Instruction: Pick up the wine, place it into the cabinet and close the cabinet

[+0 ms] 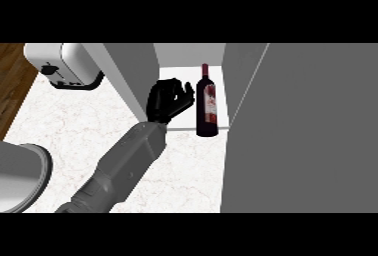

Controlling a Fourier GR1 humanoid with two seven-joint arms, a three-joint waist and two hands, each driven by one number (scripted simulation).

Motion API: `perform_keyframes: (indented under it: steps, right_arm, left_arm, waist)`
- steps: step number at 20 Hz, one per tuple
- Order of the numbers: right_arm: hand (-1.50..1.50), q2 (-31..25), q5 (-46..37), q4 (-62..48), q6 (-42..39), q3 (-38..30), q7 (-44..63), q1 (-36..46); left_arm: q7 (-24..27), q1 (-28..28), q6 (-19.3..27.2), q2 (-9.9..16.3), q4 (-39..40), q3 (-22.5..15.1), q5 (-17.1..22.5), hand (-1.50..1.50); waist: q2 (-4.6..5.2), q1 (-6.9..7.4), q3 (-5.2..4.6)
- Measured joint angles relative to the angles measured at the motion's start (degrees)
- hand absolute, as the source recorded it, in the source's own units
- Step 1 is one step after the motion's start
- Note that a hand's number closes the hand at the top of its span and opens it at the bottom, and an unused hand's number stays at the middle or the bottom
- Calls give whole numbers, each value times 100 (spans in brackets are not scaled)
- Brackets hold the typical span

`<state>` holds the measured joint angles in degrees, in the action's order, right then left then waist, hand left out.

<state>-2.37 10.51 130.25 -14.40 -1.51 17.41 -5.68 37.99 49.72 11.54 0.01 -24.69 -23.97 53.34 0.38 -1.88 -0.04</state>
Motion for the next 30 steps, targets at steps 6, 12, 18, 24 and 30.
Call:
perform_keyframes:
  steps: [6,12,18,24,30]
  right_arm:
    - [-150,57,-142,18,-19,128,-112,-71]
    - [-150,92,-240,-45,44,263,-110,32]
    - [-150,97,-171,-130,41,217,-154,108]
    - [-150,70,-209,-156,89,221,-38,265]
    - [-150,70,-270,-149,109,214,-80,280]
  left_arm:
    - [95,358,-230,0,653,138,97,150]
    - [-59,539,12,-1,923,17,217,150]
    - [105,590,-158,12,1294,122,233,150]
    - [508,719,-163,-7,1559,372,276,150]
    - [913,704,-357,-9,1558,387,135,-150]
  waist:
    - [18,-38,0]
    - [39,-107,-2]
    - [50,-107,-2]
    - [73,-131,-10]
    - [99,-124,-40]
